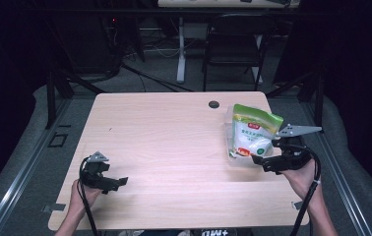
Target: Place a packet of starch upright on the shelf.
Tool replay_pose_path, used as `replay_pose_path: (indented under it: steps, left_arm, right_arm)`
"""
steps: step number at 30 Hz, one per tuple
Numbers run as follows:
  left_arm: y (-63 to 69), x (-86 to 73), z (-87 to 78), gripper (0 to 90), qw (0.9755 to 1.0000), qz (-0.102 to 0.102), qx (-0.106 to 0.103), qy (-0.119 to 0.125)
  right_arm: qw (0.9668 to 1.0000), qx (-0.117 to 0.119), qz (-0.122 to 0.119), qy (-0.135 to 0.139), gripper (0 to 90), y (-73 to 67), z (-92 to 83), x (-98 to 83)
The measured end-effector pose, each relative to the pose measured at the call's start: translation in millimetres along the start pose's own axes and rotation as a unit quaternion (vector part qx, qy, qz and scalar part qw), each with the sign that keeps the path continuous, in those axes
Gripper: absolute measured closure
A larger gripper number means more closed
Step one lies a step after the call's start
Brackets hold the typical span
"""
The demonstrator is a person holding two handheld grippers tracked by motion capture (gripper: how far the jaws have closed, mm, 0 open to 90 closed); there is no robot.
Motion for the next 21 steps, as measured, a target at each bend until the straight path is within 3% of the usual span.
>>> replay_pose_path:
  steps: [9, 21]
  left_arm:
    - [0.0, -0.1, -0.1, 1.7, 1.0000, 0.001, 0.001, -0.002]
    - [-0.1, -0.1, 0.0, 1.7, 1.0000, 0.002, 0.002, -0.002]
  right_arm:
    - [0.9990, 0.017, -0.039, -0.009, 7.1, -33.0, 1.8, -9.3]
    - [0.9968, 0.041, -0.058, -0.037, 5.9, -58.9, 25.1, -32.0]
Point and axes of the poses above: each handheld gripper's, and its own axes: z roughly forward along the jaws, x roughly out of its top, y roughly to its right, the point moved 4 cm from there along z, roughly forward along the jaws, and after that the axes turned 3 degrees about -y, right-handed, at the moved point
